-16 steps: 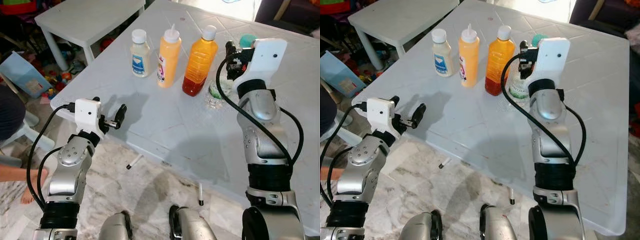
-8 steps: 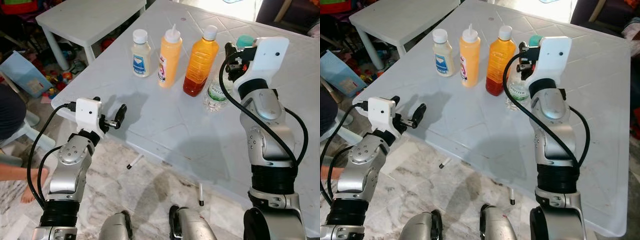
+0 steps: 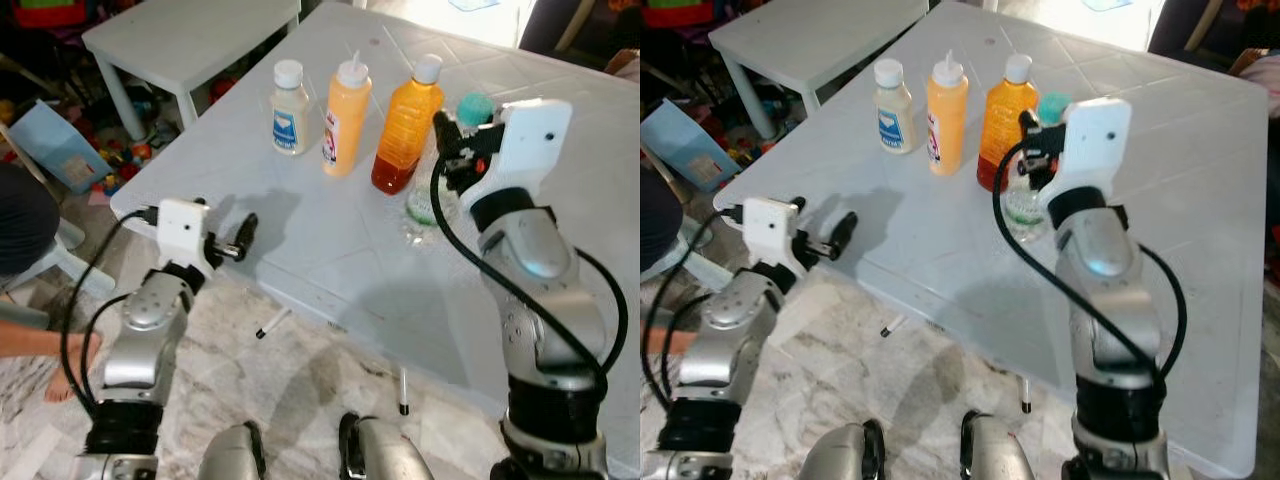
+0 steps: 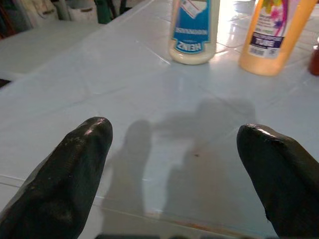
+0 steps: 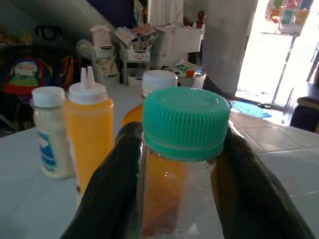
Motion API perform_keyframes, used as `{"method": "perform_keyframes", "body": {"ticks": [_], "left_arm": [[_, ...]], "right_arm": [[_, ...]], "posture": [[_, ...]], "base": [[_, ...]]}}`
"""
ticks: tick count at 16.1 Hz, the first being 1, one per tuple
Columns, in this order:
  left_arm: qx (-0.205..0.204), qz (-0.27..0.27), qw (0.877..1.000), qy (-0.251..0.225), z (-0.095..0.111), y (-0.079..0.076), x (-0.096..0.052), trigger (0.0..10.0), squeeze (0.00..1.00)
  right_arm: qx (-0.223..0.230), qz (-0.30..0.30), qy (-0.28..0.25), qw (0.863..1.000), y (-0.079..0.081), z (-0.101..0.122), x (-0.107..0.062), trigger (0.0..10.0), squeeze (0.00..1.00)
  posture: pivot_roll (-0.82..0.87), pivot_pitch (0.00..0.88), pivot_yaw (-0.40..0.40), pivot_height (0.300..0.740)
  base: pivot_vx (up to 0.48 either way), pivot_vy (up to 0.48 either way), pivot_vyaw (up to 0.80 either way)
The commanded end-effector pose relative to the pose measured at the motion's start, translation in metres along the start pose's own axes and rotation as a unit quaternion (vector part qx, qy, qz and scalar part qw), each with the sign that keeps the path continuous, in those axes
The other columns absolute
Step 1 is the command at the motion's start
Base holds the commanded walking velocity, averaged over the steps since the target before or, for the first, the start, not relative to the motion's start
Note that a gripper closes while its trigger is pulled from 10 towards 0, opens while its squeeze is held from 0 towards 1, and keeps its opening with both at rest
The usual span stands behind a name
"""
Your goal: Restocking fridge
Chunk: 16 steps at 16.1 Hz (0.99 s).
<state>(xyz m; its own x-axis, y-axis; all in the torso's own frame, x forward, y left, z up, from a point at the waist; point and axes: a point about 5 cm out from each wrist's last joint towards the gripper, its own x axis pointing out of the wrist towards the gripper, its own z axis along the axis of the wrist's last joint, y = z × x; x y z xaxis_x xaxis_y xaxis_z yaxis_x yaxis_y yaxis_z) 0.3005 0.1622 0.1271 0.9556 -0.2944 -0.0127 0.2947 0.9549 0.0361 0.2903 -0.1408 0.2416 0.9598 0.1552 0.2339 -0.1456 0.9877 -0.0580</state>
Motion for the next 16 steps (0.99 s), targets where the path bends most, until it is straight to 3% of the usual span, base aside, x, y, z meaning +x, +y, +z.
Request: {"method": "perform_keyframes", "body": {"ticks": [1,5,7,16], "left_arm": [[0.000,0.001,1.000,-0.001,0.002,-0.001,-0.001,10.0,0.00],[-0.003,0.011,1.000,0.007,-0.004,-0.001,-0.004,10.0,0.00],[-0.008,0.012,1.000,0.010,-0.007,-0.003,-0.004,10.0,0.00],[0.004,0.014,1.000,0.007,-0.004,-0.001,0.000,10.0,0.00]], "right_arm": [[0.020,0.017,0.053,0.998,0.009,-0.019,-0.005,10.0,0.00],[0.010,0.027,0.035,0.999,0.016,-0.022,-0.015,10.0,0.00],[0.014,0.022,0.042,0.999,0.010,-0.030,-0.019,10.0,0.00],[0.002,0.059,0.049,0.997,0.002,-0.039,-0.015,10.0,0.00]], "posture": [[-0.08,0.123,0.002,0.740],[-0.08,0.102,0.004,0.740],[-0.09,0.094,-0.004,0.740],[-0.07,0.099,-0.001,0.740]], "base": [[0.000,0.000,0.00],[-0.187,0.000,0.00],[-0.302,0.000,0.00],[-0.340,0.000,0.00]]}}
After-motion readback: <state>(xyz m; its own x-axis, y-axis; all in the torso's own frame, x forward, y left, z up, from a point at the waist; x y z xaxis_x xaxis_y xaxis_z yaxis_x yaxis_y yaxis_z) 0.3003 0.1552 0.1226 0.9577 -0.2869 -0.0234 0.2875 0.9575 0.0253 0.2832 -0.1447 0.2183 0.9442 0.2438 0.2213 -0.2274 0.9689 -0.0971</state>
